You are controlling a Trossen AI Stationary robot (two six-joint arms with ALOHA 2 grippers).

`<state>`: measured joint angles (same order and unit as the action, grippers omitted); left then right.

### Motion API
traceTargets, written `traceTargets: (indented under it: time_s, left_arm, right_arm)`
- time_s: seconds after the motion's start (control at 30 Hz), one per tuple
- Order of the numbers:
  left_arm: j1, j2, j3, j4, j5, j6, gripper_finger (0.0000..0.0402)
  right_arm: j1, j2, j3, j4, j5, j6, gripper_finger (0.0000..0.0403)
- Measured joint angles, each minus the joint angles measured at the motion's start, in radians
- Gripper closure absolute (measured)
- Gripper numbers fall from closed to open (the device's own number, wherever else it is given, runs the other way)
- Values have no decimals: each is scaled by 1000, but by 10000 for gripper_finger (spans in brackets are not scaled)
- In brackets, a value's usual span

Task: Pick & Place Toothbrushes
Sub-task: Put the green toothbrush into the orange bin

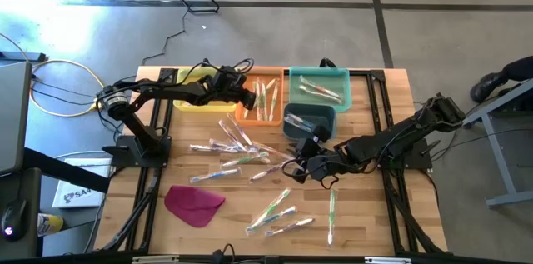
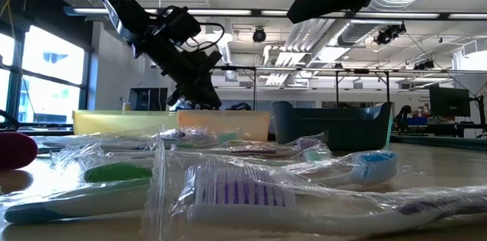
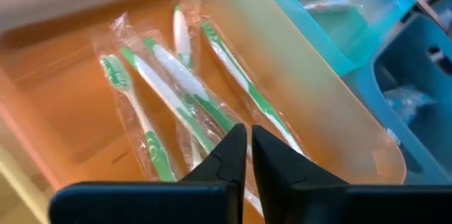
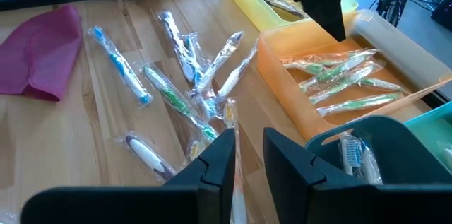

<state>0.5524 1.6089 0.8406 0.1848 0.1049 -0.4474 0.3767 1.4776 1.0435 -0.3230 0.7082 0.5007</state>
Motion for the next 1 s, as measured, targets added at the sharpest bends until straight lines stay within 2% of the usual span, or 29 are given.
traceTargets:
  time_s: [0.23,0.4,0.63,0.77,1.0]
  left_arm:
    - [-70,-3,0,68,6,160,400]
    - [-108,-47,0,21,33,233,401]
    - [-126,-170,-2,-66,38,288,401]
    - [-157,-246,-2,-132,35,327,401]
    - [-258,-353,-33,-119,27,376,401]
  right_arm:
    - [0,-4,0,-11,28,25,343]
    - [10,-10,0,-42,20,27,367]
    - [16,-20,0,-72,19,26,398]
    - [16,-28,0,-61,19,26,398]
    - [16,-27,0,-63,20,22,399]
